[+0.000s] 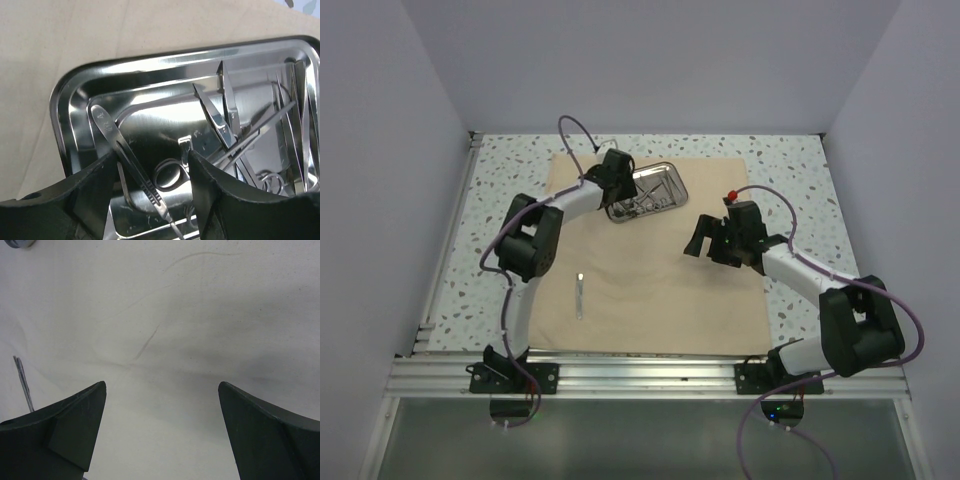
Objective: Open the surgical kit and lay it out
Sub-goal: Pick up the medical item from the container.
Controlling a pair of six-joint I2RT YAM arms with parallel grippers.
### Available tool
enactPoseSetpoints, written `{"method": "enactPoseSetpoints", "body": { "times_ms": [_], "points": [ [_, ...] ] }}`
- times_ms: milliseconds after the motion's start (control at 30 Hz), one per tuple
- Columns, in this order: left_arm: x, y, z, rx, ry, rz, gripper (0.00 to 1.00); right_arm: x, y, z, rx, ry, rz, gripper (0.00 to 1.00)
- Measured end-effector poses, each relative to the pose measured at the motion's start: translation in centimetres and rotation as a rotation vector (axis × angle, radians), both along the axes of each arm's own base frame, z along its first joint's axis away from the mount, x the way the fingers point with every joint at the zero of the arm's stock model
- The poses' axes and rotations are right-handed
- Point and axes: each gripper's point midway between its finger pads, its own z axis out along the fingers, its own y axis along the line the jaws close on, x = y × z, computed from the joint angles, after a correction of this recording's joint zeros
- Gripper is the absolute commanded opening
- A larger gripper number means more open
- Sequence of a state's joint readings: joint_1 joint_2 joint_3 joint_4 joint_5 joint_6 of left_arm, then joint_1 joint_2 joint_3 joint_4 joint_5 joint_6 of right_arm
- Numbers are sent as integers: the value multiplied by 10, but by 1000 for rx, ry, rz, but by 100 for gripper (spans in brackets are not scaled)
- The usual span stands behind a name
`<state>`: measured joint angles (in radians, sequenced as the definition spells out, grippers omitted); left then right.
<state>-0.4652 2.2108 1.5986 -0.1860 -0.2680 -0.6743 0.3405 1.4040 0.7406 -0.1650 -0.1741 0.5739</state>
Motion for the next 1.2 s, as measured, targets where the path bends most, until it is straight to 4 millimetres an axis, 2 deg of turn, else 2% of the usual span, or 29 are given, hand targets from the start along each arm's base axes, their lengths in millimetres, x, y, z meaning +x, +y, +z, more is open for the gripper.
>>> {"method": "enactPoseSetpoints", "body": {
  "times_ms": [267, 567, 667, 700, 867, 967, 1000, 1200],
  "points": [
    [36, 8, -2, 43, 0, -18, 62, -1, 0, 1, -4, -3, 5, 98],
    [57, 17, -6, 99, 36, -68, 49, -1, -1, 0, -6, -2, 7, 98],
    [66, 17, -7, 126, 52, -94, 42, -1, -1, 0, -6, -2, 8, 98],
    [68, 18, -8, 135, 54, -101, 33, -1, -1, 0, -6, -2, 8, 98],
    [71, 22, -11, 162, 58, -128, 22, -1, -1, 0, -6, -2, 8, 98],
    [71, 23, -11, 166, 60, -136, 10, -1, -1, 0, -6, -2, 8, 98],
    [71, 23, -11, 168, 60, -141, 0, -1, -1, 0, -6, -2, 8, 98],
    [70, 23, -10, 168, 50, -151, 0, -1, -1, 0, -6, -2, 8, 98]
  ]
}}
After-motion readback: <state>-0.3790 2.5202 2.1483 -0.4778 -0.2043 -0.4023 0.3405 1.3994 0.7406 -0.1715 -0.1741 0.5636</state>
